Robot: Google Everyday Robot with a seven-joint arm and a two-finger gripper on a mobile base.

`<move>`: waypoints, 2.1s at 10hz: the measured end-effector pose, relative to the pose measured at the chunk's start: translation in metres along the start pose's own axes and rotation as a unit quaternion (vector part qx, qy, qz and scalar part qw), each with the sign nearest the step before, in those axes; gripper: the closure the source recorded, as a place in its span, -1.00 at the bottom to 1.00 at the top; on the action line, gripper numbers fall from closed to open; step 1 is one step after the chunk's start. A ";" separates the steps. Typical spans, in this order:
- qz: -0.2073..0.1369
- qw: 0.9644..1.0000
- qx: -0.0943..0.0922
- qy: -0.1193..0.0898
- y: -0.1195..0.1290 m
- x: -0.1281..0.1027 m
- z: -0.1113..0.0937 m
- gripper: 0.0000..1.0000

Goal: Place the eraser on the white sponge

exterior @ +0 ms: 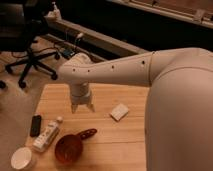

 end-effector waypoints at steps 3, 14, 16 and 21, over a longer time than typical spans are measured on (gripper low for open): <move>0.000 1.000 0.000 0.000 0.000 0.000 0.000 -0.30; 0.000 1.000 0.000 0.000 0.000 0.000 0.000 -0.30; 0.000 1.000 0.000 0.000 0.000 0.000 0.000 -0.30; -0.006 1.000 0.002 -0.007 0.004 -0.010 -0.002 -0.30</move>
